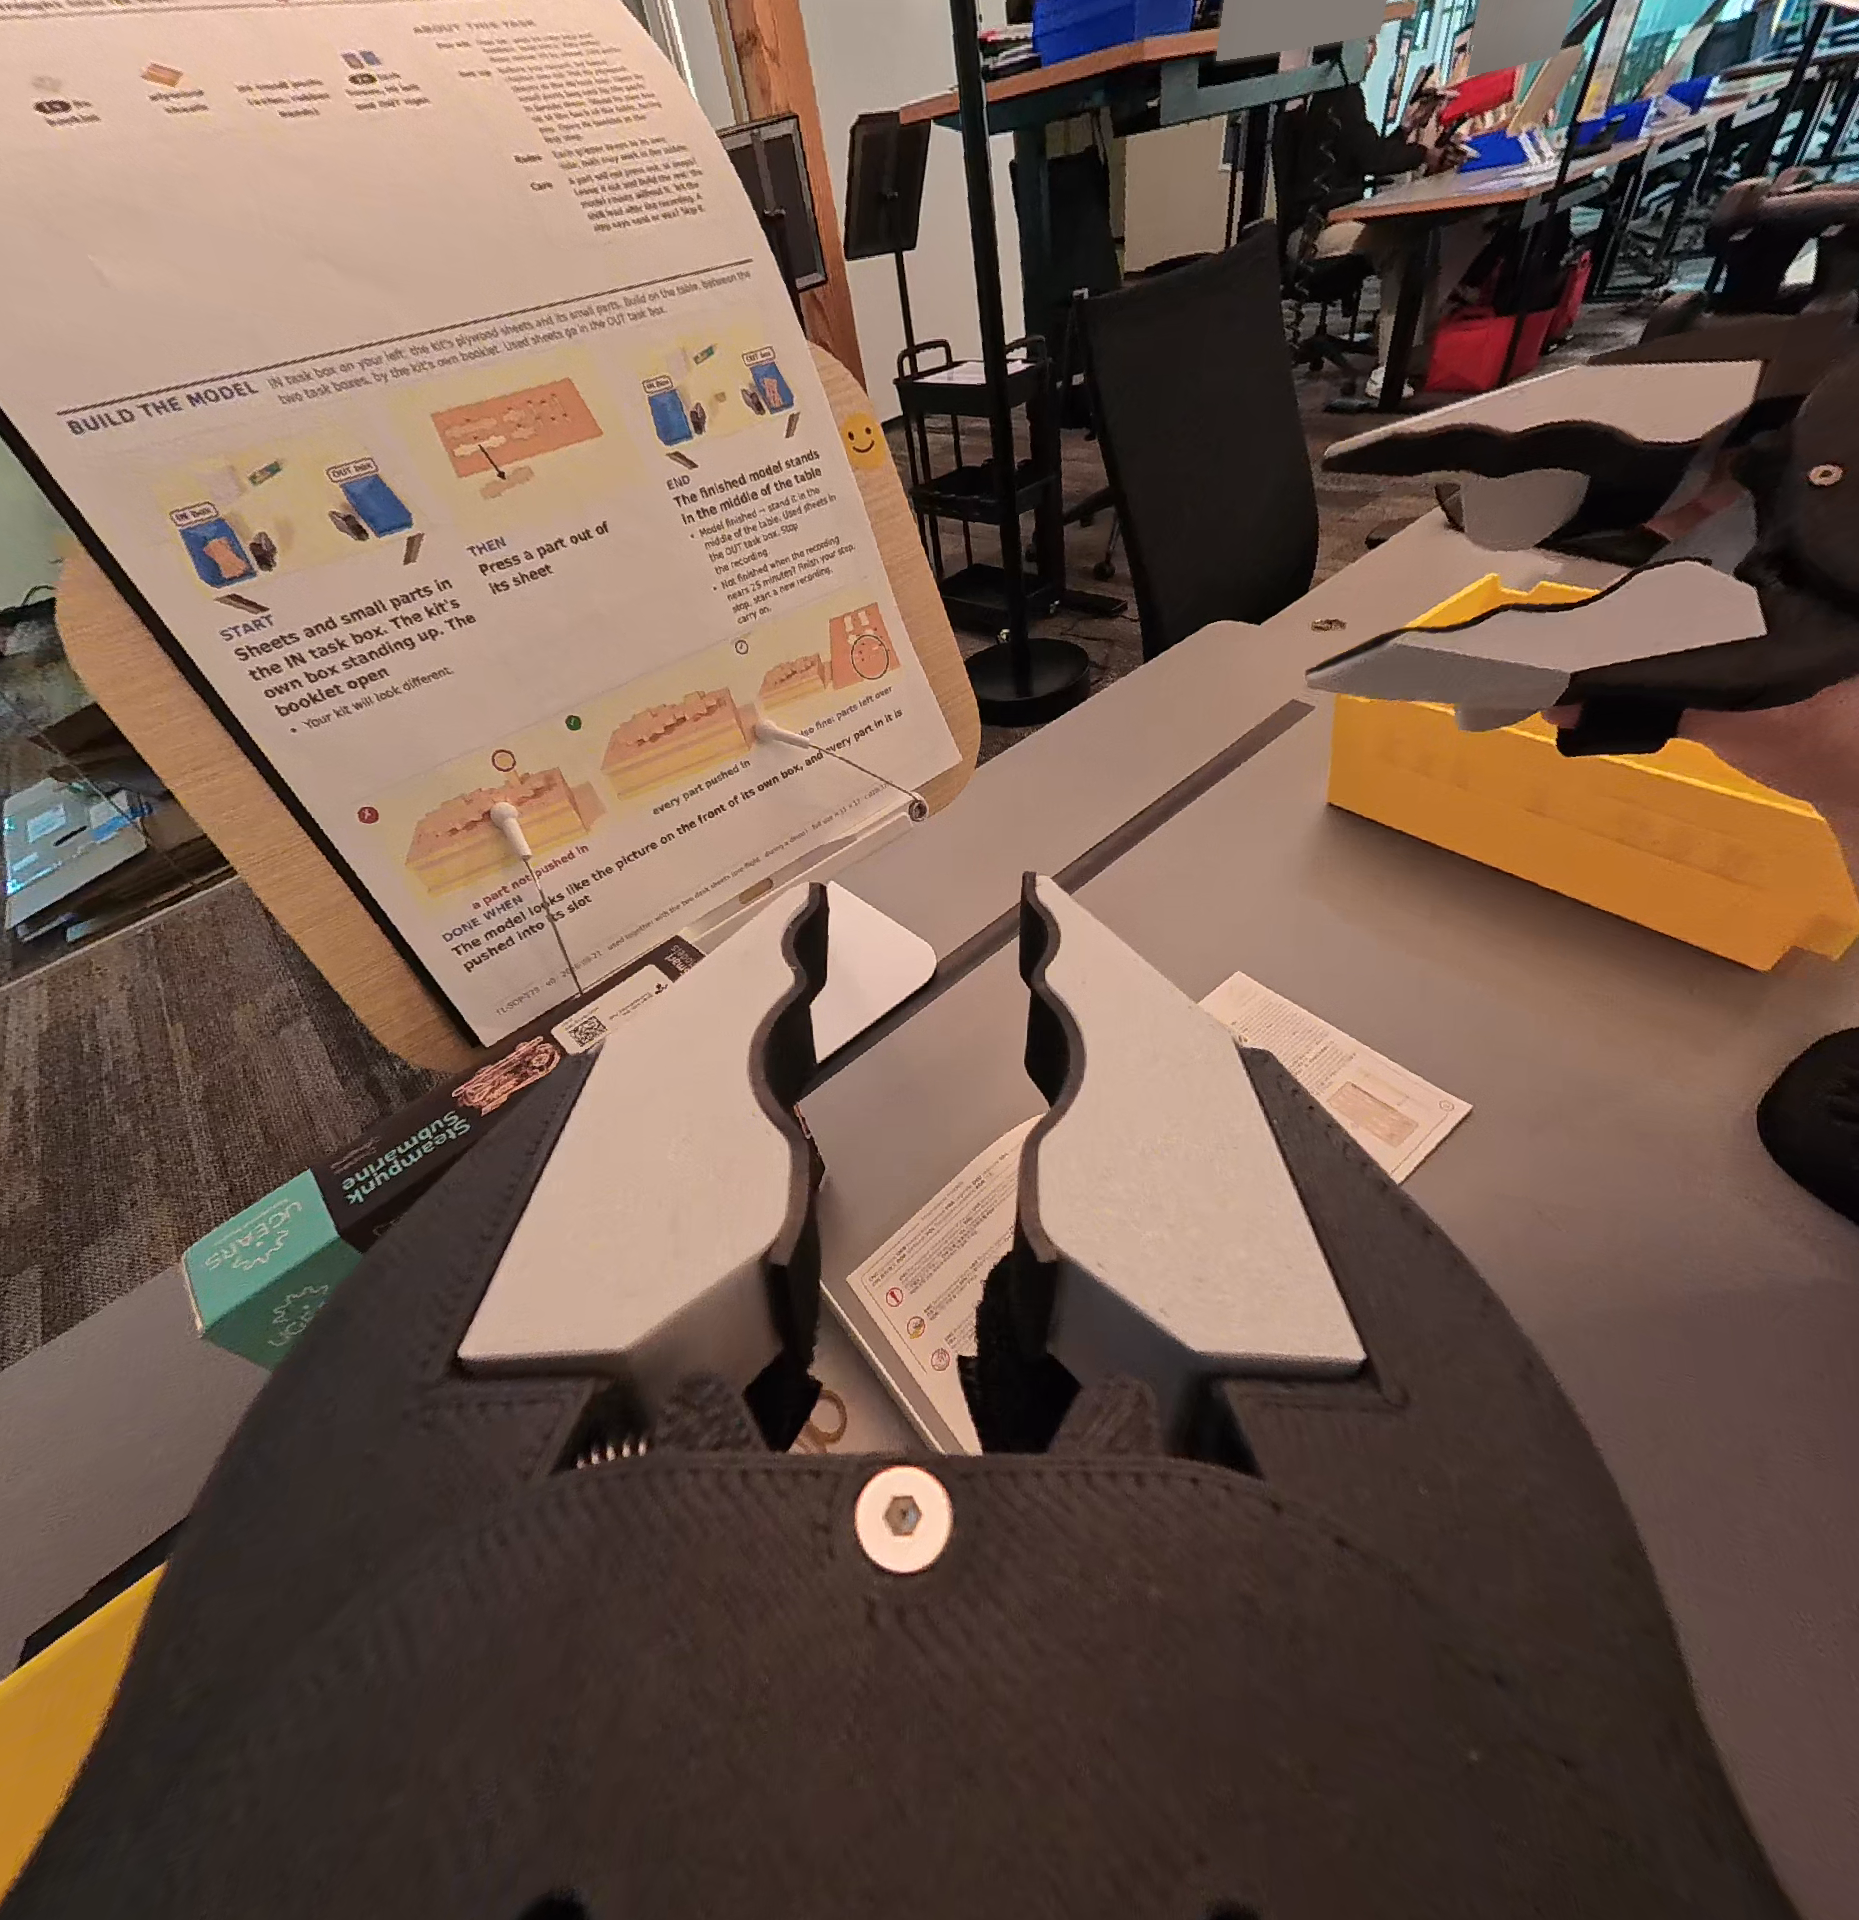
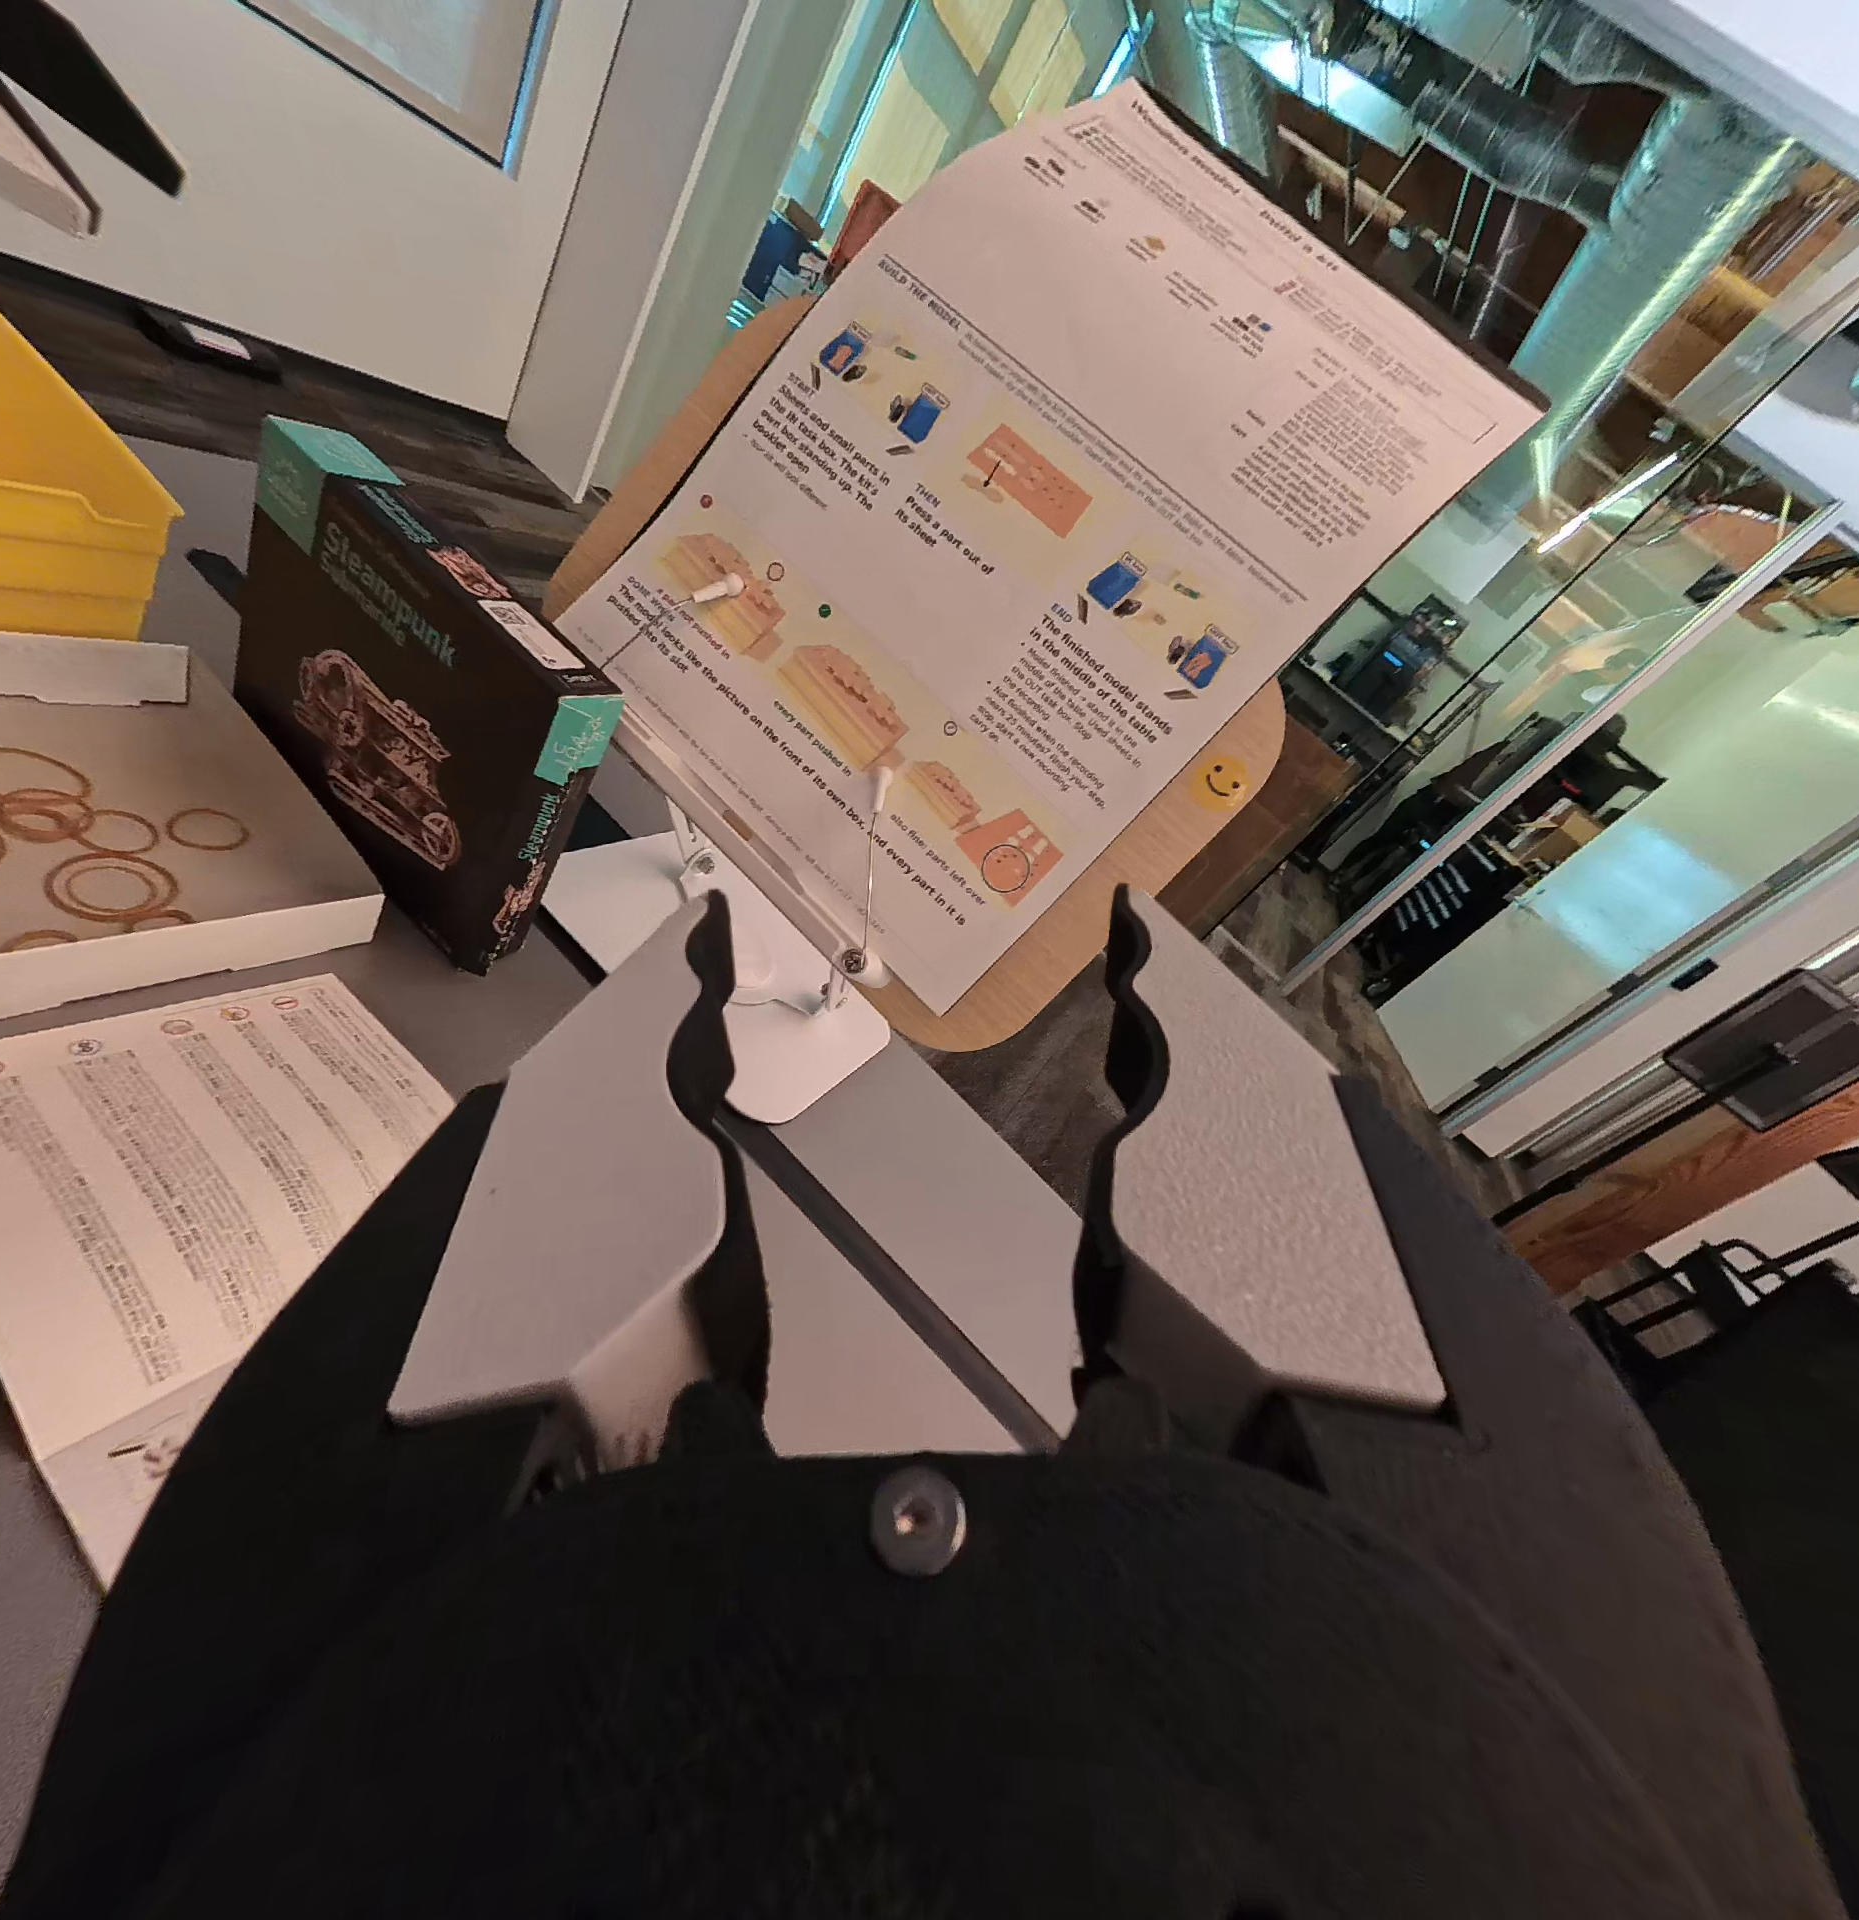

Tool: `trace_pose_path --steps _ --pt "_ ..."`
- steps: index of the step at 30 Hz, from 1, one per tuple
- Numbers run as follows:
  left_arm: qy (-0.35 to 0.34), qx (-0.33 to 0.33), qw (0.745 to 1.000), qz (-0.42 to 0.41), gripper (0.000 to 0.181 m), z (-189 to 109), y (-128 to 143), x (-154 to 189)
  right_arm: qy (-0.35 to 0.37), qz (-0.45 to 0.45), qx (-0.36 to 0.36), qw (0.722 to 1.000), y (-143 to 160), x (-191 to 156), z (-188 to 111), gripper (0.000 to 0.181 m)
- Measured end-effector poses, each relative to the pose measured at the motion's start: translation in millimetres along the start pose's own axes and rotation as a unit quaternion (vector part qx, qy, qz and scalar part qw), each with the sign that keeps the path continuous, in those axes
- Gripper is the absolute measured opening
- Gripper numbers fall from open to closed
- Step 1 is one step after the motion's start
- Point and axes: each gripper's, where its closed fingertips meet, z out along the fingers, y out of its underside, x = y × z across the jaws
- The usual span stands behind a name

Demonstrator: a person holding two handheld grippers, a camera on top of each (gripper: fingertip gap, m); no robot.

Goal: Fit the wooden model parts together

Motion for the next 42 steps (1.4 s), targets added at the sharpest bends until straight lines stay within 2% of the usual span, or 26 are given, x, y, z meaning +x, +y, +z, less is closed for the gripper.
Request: trace_pose_path --steps 19,32,42 --pt "0.002 -0.004 1.0 0.005 0.034 0 1 2 0.004 0.001 0.006 1.0 -1 3 -2 0.068" --pt "-0.011 0.018 1.0 -0.006 0.034 -12 -8 -7 0.002 -0.005 0.002 1.0 -1 1 -2 0.066" --pt "-0.005 0.003 1.0 0.001 0.034 -4 -2 -2 -0.002 0.004 0.001 1.0 0 4 -5 0.062"
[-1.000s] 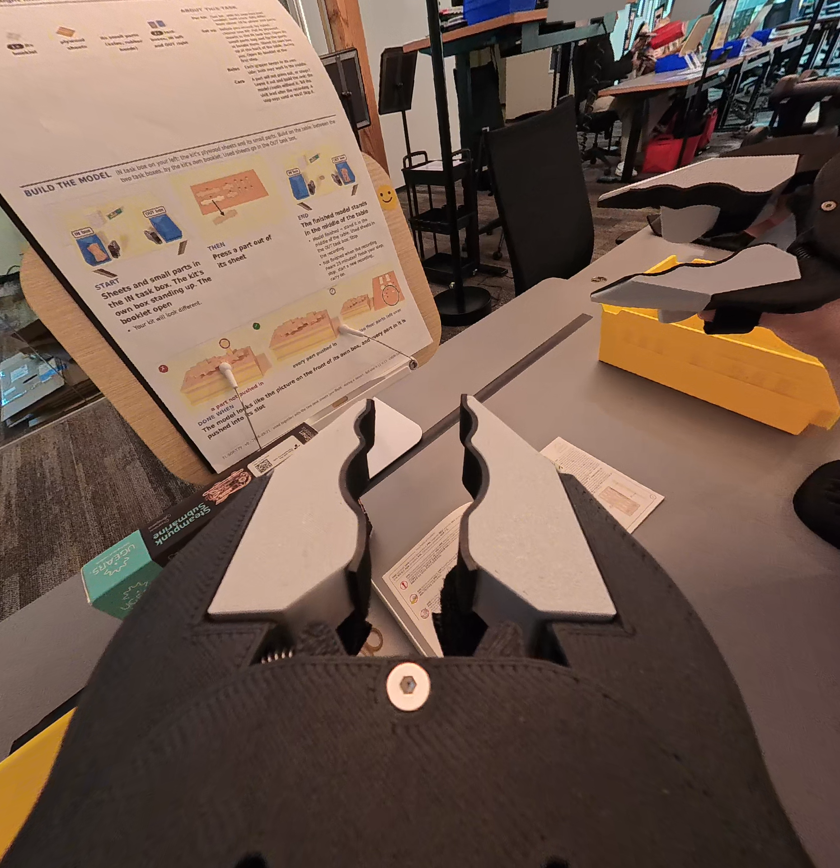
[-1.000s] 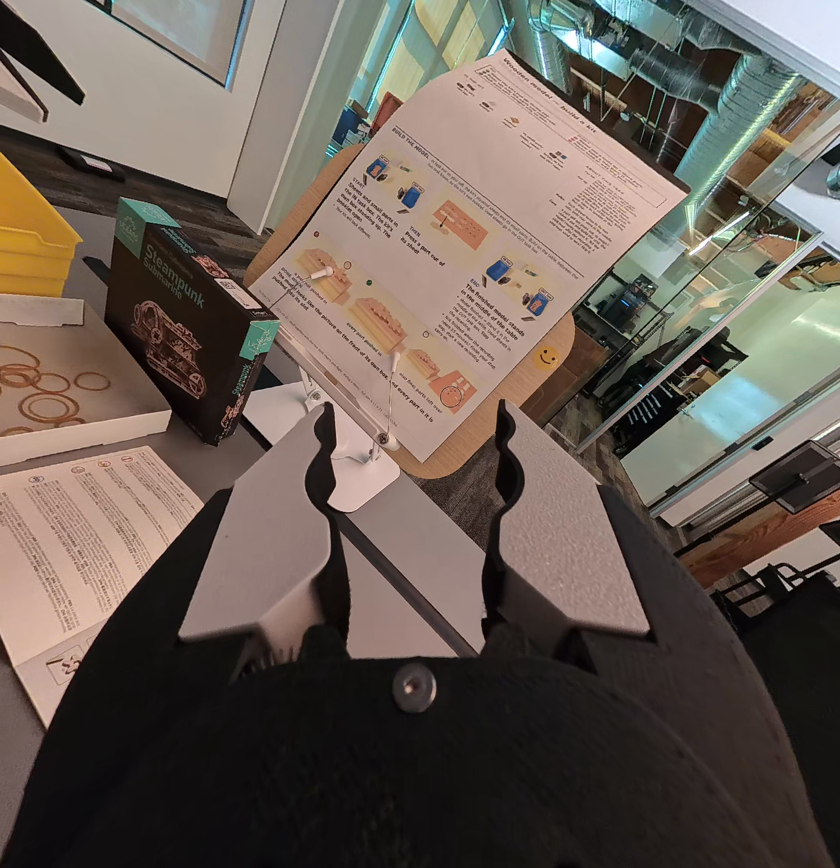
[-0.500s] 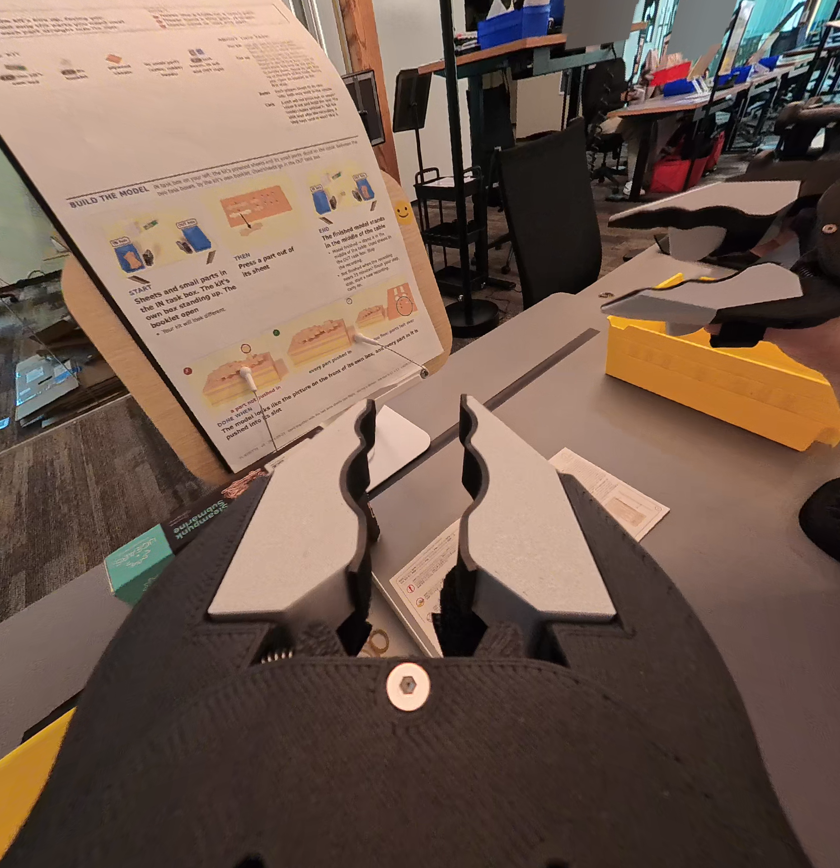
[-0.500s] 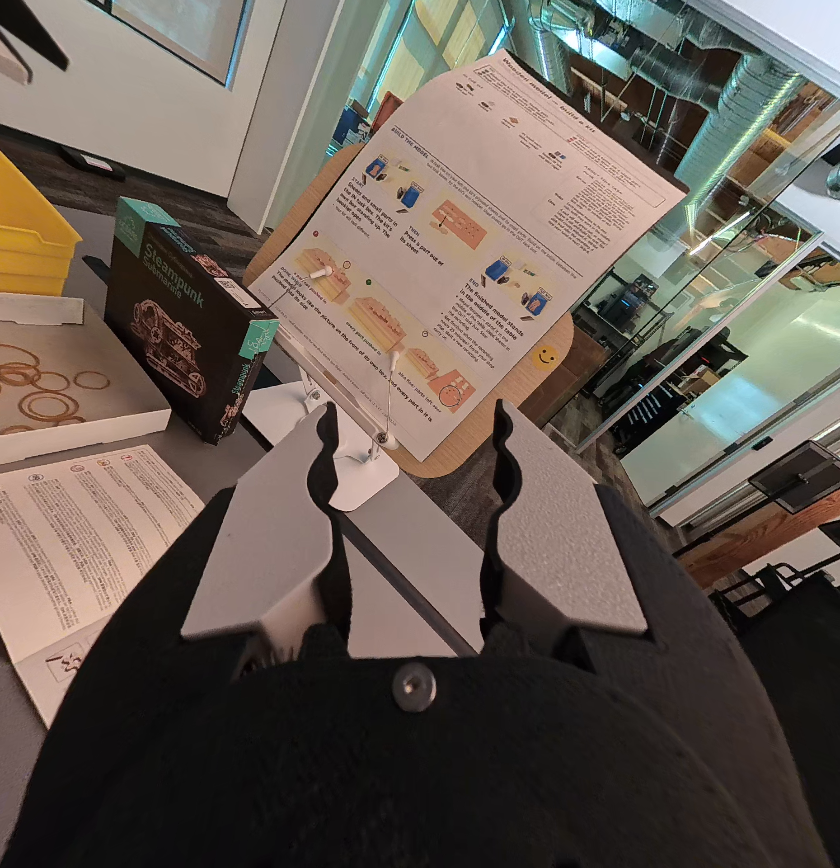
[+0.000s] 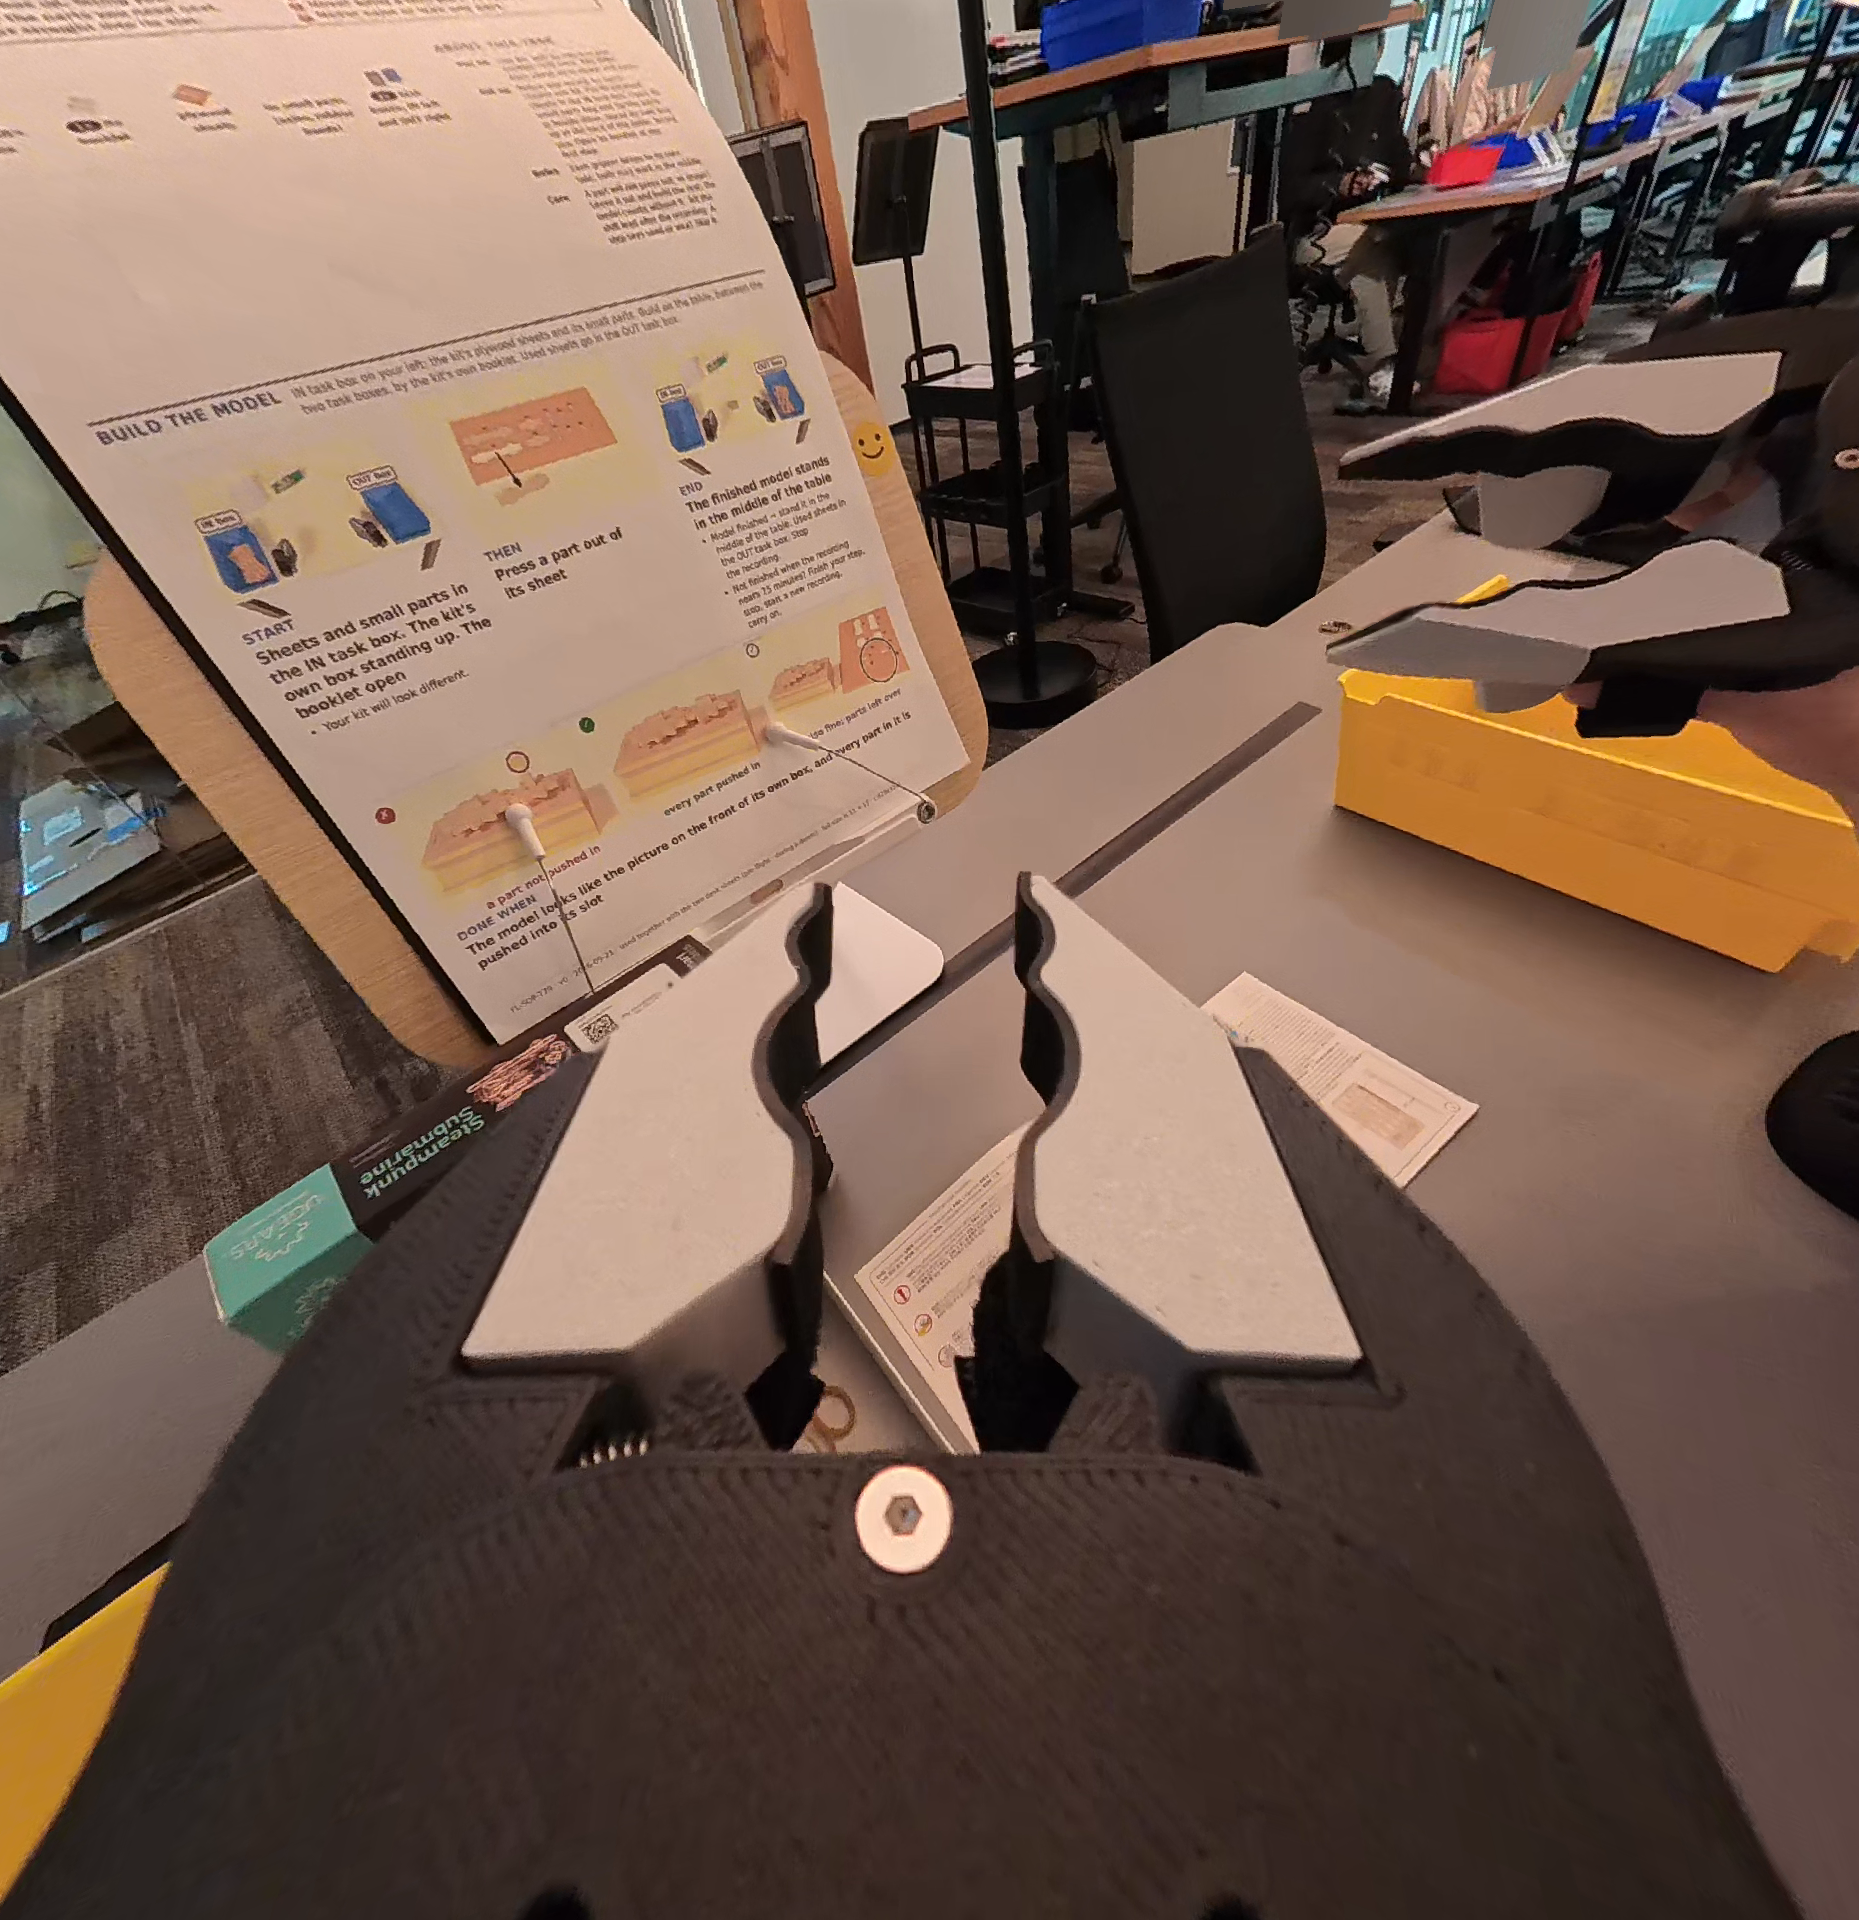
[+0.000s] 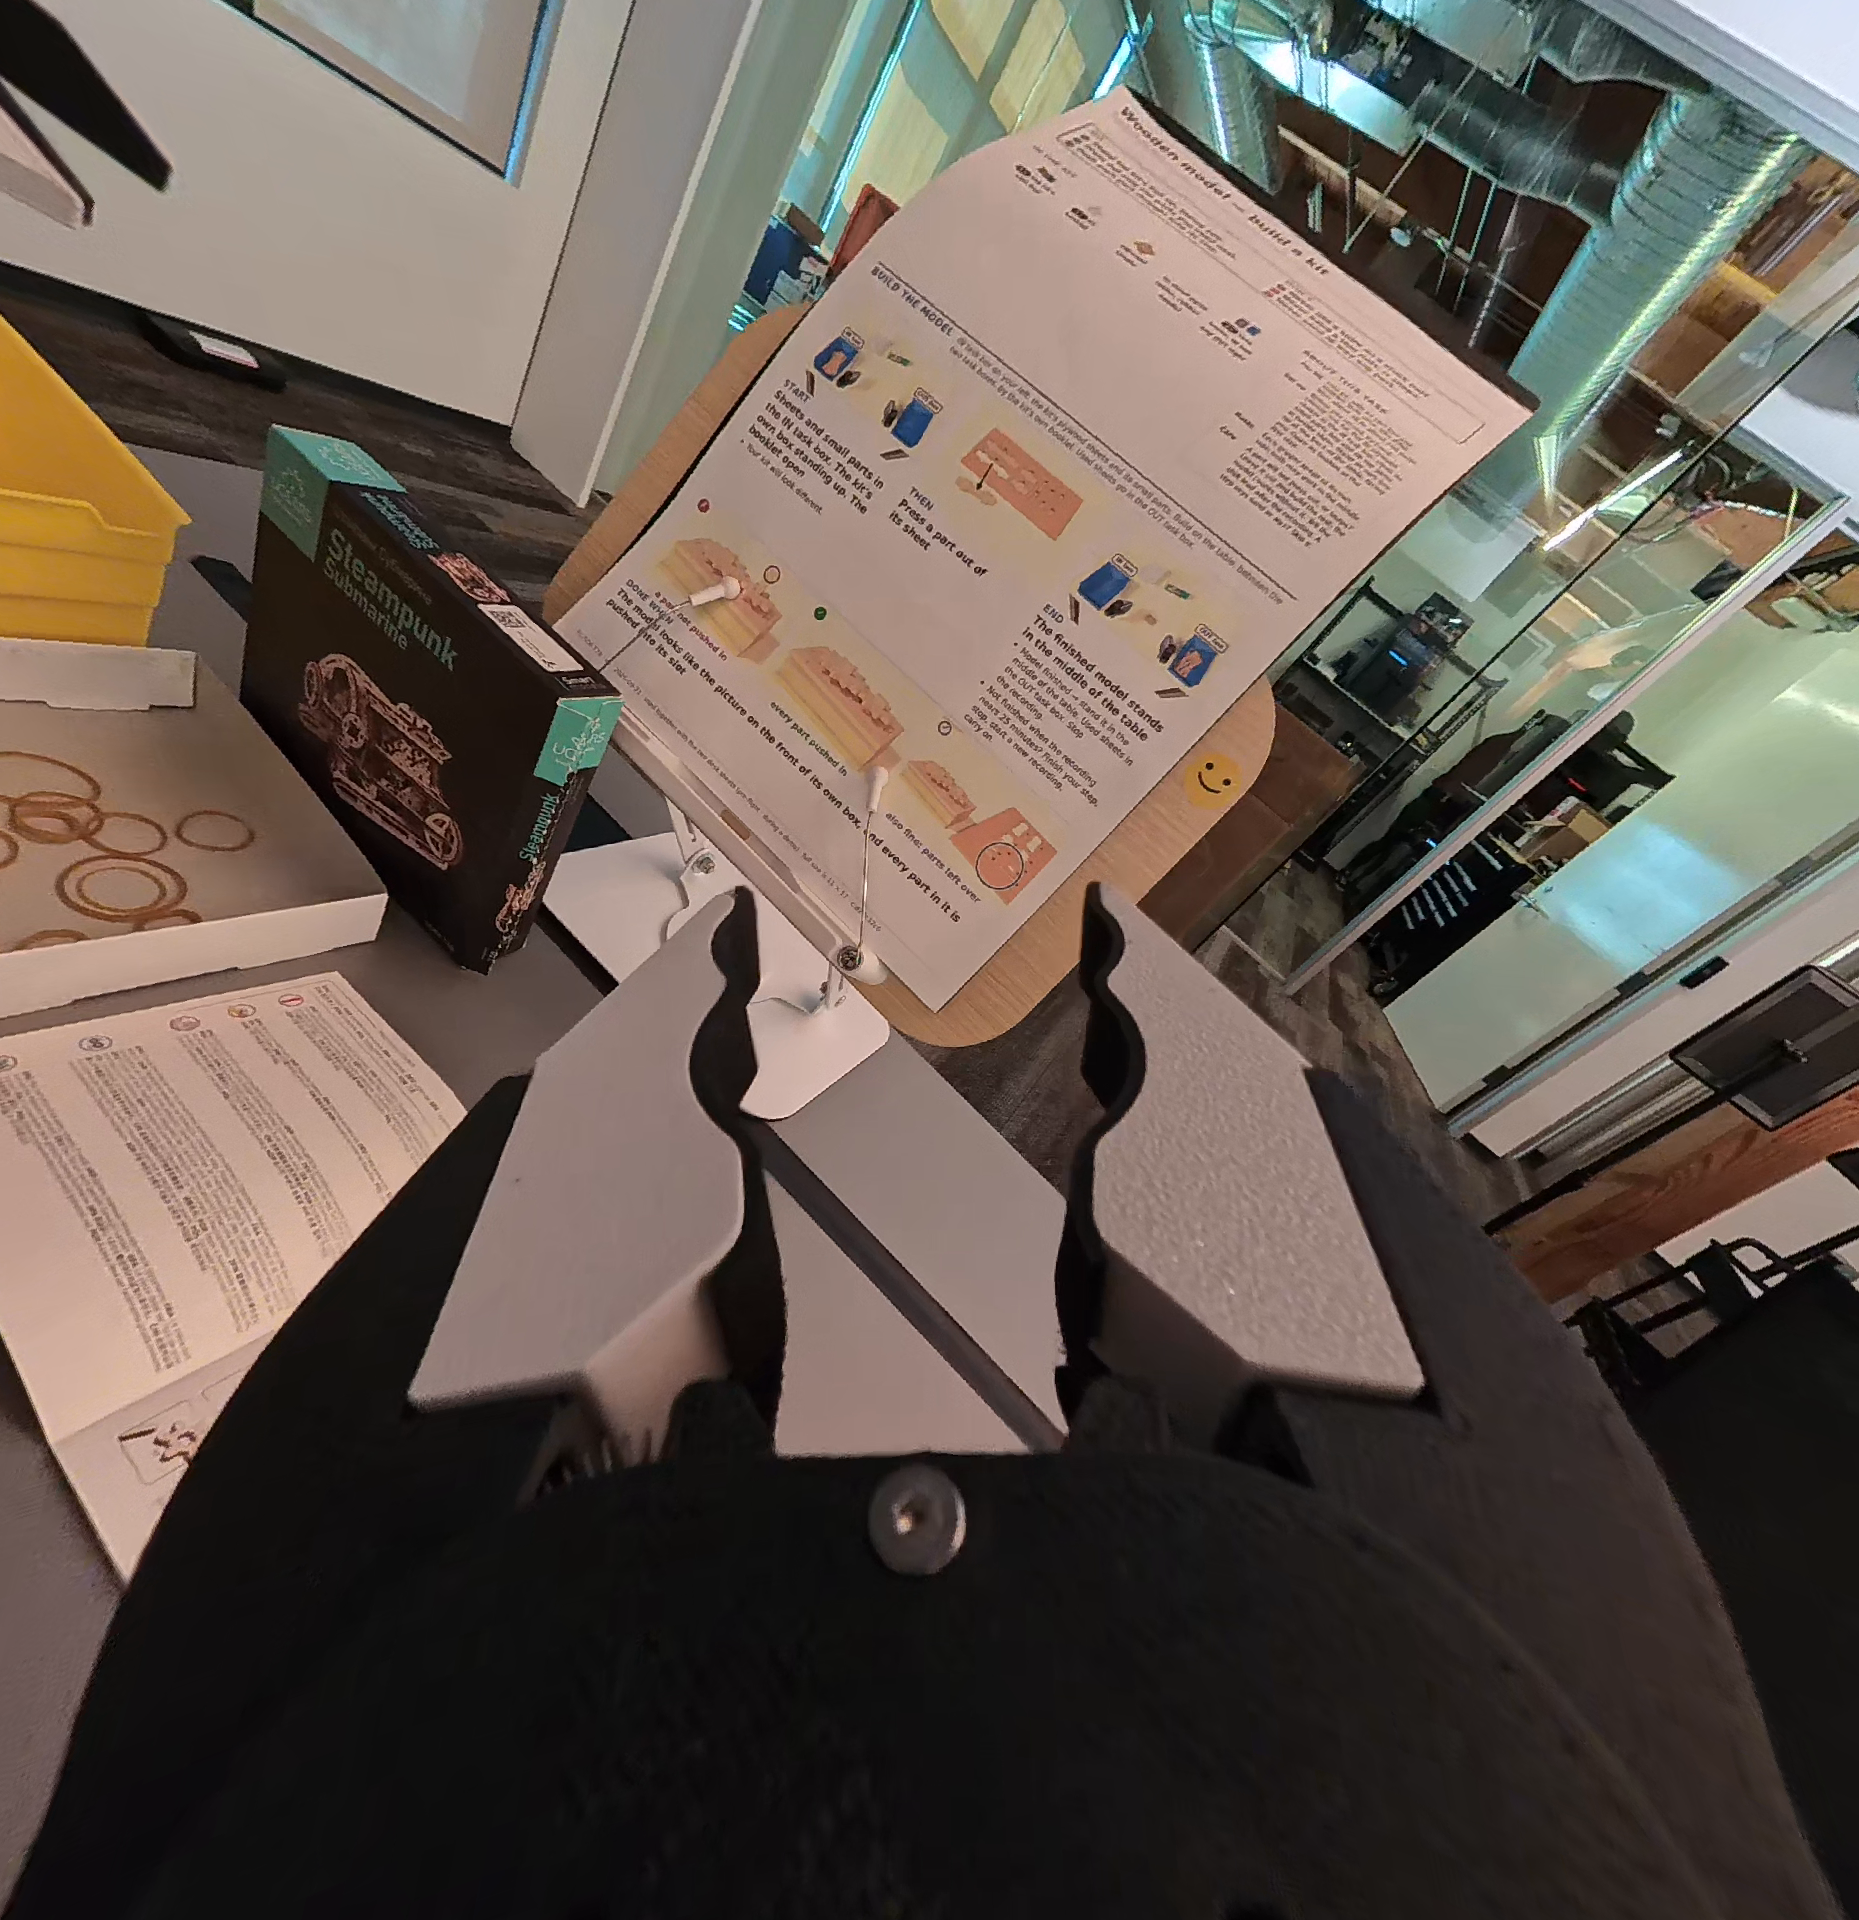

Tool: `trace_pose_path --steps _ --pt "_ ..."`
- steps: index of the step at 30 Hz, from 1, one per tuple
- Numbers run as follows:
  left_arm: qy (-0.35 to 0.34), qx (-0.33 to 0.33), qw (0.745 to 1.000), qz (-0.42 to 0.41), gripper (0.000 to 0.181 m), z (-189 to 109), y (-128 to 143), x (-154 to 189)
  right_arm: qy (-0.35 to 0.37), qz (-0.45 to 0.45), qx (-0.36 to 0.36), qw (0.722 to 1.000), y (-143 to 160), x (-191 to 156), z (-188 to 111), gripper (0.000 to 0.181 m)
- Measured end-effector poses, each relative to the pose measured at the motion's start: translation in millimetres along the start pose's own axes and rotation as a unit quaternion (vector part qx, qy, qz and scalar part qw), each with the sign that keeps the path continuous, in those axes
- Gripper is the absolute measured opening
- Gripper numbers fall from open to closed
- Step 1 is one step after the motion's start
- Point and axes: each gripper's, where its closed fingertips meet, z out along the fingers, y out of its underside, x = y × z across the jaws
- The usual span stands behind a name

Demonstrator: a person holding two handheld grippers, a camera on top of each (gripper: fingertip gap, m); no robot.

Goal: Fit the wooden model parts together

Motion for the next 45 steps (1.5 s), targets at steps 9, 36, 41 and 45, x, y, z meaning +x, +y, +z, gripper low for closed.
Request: trace_pose_path --steps 9,36,41,45 --pt "0.046 -0.116 0.991 0.04 0.031 13 43 20 -0.196 0.015 -0.148 0.969 51 -65 1 0.054" --pt "0.102 -0.253 0.956 0.105 0.0 21 99 44 -0.29 -0.012 -0.302 0.908 108 -99 -18 0.0" --pt "0.103 -0.251 0.957 0.106 0.0 21 97 46 -0.288 -0.007 -0.292 0.912 104 -97 -17 0.0" --pt "0.101 -0.239 0.96 0.104 0.0 21 93 46 -0.284 -0.008 -0.293 0.913 105 -97 -16 0.004"
